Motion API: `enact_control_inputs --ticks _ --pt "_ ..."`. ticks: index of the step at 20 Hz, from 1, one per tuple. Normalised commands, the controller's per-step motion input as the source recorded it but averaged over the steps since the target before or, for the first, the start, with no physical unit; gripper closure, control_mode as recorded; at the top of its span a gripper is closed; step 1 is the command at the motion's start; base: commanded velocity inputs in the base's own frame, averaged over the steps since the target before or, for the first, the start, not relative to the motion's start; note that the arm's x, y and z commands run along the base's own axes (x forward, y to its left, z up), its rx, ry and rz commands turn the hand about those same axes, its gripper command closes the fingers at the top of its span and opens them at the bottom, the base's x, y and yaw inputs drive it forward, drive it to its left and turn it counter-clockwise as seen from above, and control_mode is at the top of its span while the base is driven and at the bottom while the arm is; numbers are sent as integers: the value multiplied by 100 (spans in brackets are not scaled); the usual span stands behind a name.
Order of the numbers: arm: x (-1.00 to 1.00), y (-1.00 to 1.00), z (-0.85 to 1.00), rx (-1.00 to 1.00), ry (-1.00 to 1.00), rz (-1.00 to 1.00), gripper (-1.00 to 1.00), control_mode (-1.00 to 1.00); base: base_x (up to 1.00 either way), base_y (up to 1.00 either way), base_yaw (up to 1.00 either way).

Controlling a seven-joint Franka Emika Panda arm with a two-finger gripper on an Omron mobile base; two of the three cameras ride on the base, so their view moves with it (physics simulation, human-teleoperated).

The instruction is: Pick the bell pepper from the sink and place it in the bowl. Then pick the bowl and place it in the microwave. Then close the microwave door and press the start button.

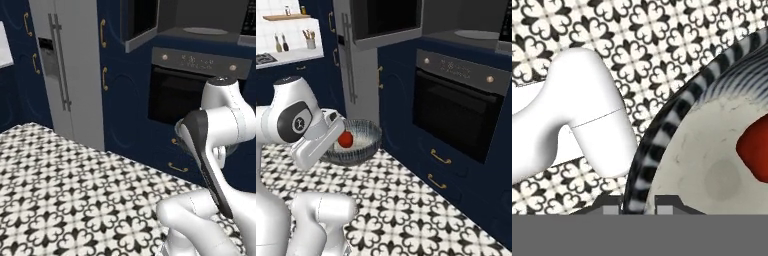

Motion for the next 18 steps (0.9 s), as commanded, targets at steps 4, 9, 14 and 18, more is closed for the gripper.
enact_control_inputs --ticks 4,9,14,18 --pt "0 0 0 0 0 0 100 100 78 -84 31" --pt "0 0 0 0 0 0 100 100 72 -73 29" --pt "0 0 0 0 0 0 100 100 62 -49 -1" --pt "0 0 0 0 0 0 100 100 74 9 -35"
